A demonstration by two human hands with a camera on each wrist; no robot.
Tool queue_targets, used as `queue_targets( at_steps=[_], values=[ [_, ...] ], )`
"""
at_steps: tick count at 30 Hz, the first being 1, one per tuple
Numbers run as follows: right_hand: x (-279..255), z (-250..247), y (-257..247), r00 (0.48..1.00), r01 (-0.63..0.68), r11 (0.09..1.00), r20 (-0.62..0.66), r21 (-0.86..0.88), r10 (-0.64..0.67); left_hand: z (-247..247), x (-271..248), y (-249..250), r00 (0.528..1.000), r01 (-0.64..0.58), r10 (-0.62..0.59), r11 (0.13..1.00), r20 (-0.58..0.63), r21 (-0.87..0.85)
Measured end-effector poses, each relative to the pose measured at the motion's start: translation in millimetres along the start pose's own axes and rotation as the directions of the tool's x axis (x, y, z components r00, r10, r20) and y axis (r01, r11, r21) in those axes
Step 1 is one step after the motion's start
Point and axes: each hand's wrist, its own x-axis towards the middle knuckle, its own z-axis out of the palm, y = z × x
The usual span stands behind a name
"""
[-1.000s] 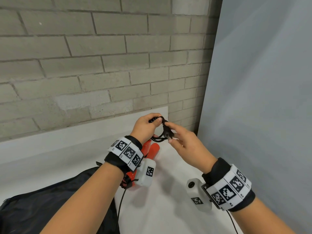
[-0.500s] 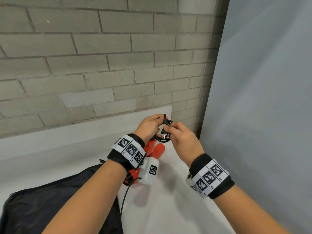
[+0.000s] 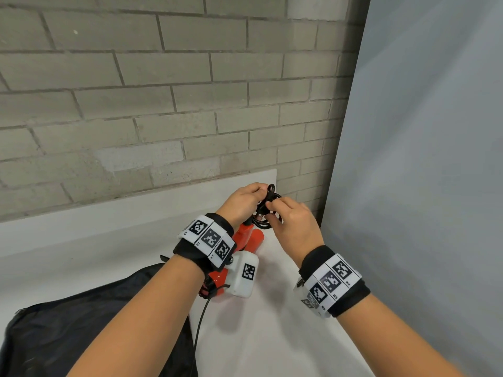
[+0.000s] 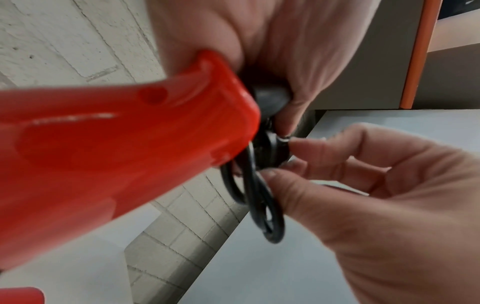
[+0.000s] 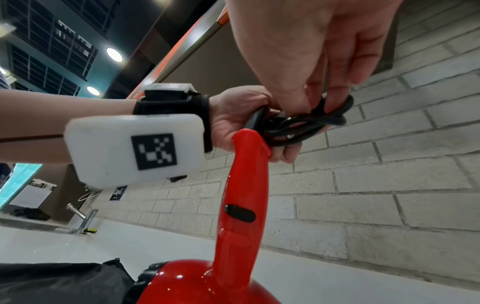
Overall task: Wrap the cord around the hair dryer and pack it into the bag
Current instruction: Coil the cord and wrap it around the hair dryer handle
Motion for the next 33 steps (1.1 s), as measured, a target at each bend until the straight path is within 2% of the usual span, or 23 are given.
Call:
queue_targets(
  at_steps=[7,11,13,15,17,19,23,29,31,33],
  values=[
    [-5.2,9.1,2.2,0.999,0.020,0.993,-0.026,-0.120,-0.024,1.4,-2.6,2.2,0.998,0.010,-0.012,1.000,0.057,0.026],
    [-6.8,8.8,2.6,0.998,0.054,0.981,-0.009,-0.187,-0.056,1.7,-2.5,-1.8,0.996,-0.081,0.082,0.995,-0.023,0.066],
    [-6.9,10.2,2.4,0.999,0.020,0.993,-0.038,-0.121,-0.025,3.1,-2.9,-3.0,0.992,-0.118,0.122,0.990,-0.044,0.079],
    [-5.9,9.7,-0.1,0.991,-0.106,0.992,-0.069,0.066,0.111,3.3,-4.1,-2.6,0.991,-0.126,0.130,0.988,-0.037,0.085],
    [-3.6,6.9,-0.7,0.941,-0.332,0.890,0.040,0.312,0.337,0.9,-4.7,-2.1,0.992,-0.128,0.129,0.988,-0.013,0.087],
    [0.7,4.4,2.8,0.873,-0.487,0.757,0.206,0.436,0.443,-1.2,-6.5,-2.2,0.991,-0.127,0.124,0.988,0.045,0.083],
    [6.0,6.5,12.3,0.870,-0.485,0.706,0.367,0.516,0.330,-3.4,-10.1,-1.7,0.986,-0.122,0.115,0.991,0.122,0.054],
    [4.7,22.0,14.5,0.849,-0.526,0.665,0.292,0.530,0.439,-1.5,-14.6,0.3,0.991,-0.094,0.090,0.995,0.095,0.040],
    [2.5,26.9,13.5,0.841,-0.541,0.645,0.340,0.540,0.420,-0.8,-16.5,1.4,0.993,-0.074,0.070,0.996,0.097,0.039],
    [0.4,26.7,10.8,0.836,-0.548,0.586,0.413,0.596,0.362,-3.2,-17.6,0.3,0.991,-0.064,0.058,0.997,0.119,0.041]
  ],
)
